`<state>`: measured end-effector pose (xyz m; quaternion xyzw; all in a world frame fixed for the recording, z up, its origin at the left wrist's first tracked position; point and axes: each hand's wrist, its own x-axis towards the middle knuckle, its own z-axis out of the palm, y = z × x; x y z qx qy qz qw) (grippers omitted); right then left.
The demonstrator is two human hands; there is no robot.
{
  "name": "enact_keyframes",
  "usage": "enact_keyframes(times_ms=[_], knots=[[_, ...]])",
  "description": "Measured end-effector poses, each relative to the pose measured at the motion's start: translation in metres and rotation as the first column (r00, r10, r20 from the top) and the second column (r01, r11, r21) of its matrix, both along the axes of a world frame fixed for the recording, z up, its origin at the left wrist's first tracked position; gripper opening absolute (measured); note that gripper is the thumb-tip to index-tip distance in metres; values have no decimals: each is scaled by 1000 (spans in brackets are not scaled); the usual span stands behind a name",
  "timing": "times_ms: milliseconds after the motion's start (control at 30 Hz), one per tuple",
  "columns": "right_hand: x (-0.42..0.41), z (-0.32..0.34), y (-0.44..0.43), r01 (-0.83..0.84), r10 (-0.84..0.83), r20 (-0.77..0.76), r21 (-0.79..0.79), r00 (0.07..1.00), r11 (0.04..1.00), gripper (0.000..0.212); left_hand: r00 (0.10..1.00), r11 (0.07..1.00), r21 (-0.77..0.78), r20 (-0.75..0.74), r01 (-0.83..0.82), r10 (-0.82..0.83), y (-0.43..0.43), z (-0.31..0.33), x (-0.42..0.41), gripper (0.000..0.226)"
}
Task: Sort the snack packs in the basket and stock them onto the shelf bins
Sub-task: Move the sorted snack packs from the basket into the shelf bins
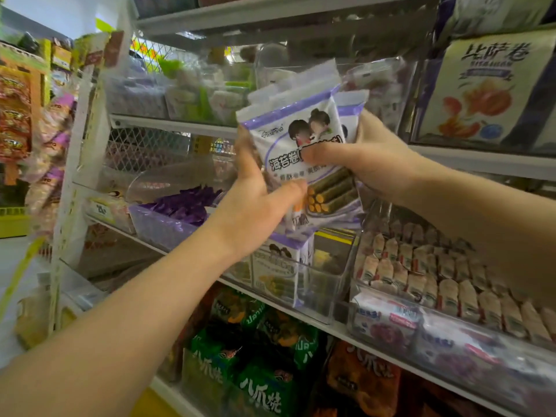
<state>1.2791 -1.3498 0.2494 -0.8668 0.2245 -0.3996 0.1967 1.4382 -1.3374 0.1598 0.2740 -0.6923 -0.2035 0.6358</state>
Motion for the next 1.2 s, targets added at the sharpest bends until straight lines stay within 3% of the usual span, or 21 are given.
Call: enact_keyframes(times_ms=[67, 167, 233, 300, 467, 567, 633, 733, 800, 900, 967, 1067, 1200], knots=[[-8, 4, -7, 84, -81, 25, -208, 996, 974, 69, 983, 985, -42, 65, -169, 171, -7, 4, 4, 58], [-14, -5, -23, 201, -269, -47, -542, 962, 816, 87, 885, 925, -92, 269, -369, 380, -20, -4, 10, 23], [-13, -15, -36, 238, -389, -95, -652, 916, 720, 90, 795, 893, -58, 432, -446, 425, -31, -15, 11, 30], [-11, -25, -51, 265, -477, -147, -674, 867, 689, 93, 709, 850, -21, 541, -527, 452, -39, -25, 13, 45], [-5, -39, -85, 306, -418, -236, -397, 877, 865, 91, 677, 813, -9, 548, -582, 491, -52, -40, 17, 55], [-4, -35, -98, 372, -416, -327, -190, 849, 909, 97, 669, 814, -9, 564, -581, 484, -55, -42, 14, 56], [-5, -33, -105, 415, -421, -412, -108, 808, 903, 103, 657, 810, -20, 575, -586, 489, -57, -43, 12, 55], [-7, -30, -109, 471, -454, -535, -115, 712, 875, 108, 650, 811, -36, 577, -584, 494, -58, -47, 12, 53], [-12, -28, -109, 483, -433, -613, -95, 661, 871, 101, 648, 812, -41, 580, -582, 494, -59, -48, 13, 52], [-21, -22, -108, 432, -205, -677, 184, 707, 883, 73, 646, 815, -47, 584, -578, 492, -59, -49, 13, 51], [-25, -16, -109, 471, -173, -678, 284, 715, 835, 89, 644, 817, -50, 589, -574, 489, -59, -50, 13, 50], [-22, -7, -107, 525, -200, -739, 235, 643, 818, 99, 642, 821, -61, 591, -568, 488, -58, -52, 15, 49], [-23, 4, -96, 495, -246, -780, 93, 576, 864, 104, 654, 834, -77, 583, -546, 482, -57, -56, 18, 46]])
